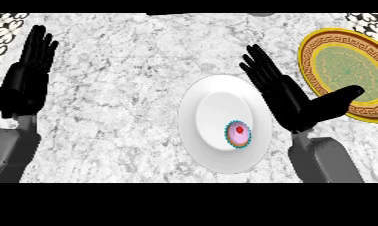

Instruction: Pick the cupcake from the plate and place it in the plate

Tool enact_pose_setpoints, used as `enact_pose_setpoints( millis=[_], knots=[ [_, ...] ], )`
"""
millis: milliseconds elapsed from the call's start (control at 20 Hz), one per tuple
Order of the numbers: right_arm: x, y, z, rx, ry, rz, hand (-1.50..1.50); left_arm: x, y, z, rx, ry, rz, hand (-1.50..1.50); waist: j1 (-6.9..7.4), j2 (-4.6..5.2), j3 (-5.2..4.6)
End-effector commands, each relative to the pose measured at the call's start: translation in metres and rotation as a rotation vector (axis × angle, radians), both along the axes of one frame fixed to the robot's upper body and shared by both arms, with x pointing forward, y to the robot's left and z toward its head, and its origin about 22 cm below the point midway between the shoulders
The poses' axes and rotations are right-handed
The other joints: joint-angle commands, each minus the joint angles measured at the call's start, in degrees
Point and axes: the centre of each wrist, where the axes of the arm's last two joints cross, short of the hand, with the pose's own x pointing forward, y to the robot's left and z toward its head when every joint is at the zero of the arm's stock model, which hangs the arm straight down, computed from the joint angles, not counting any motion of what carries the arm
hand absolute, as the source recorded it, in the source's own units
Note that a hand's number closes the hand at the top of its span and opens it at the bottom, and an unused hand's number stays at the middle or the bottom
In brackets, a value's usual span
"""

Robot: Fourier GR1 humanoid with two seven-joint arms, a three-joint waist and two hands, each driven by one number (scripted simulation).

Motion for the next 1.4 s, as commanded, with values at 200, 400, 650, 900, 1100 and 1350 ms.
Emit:
enact_pose_setpoints(
  millis=[200, 400, 650, 900, 1100, 1350],
  knots=[
    [0.017, -0.063, 0.015, -0.106, -0.08, 0.082, 1.5, -0.015, -0.013, -0.042, 0.042, 0.281, -0.029, 0.0, 3.36, 0.8, -1.39],
    [0.012, -0.111, 0.024, -0.495, -0.244, -0.289, -1.5, -0.022, -0.014, -0.059, 0.001, 0.371, -0.011, 0.0, 1.26, 0.88, -1.33],
    [-0.029, -0.121, -0.066, -0.341, -0.223, -0.159, -1.5, -0.037, -0.041, -0.056, -0.012, 0.391, -0.058, 0.0, 3.62, 0.61, -1.37],
    [-0.041, -0.136, -0.064, -0.583, -0.287, 0.005, -1.5, -0.026, -0.018, -0.049, -0.011, 0.39, -0.057, 0.0, 3.22, 0.6, -1.44],
    [-0.038, -0.118, -0.05, -0.674, -0.292, 0.043, -1.5, -0.023, -0.032, -0.046, 0.007, 0.393, -0.041, 0.0, 3.1, 0.57, -1.46],
    [-0.033, -0.102, 0.009, -0.758, -0.285, 0.089, -1.5, -0.026, -0.038, -0.053, -0.008, 0.399, -0.04, 0.0, 2.92, 0.54, -1.5]
  ],
)
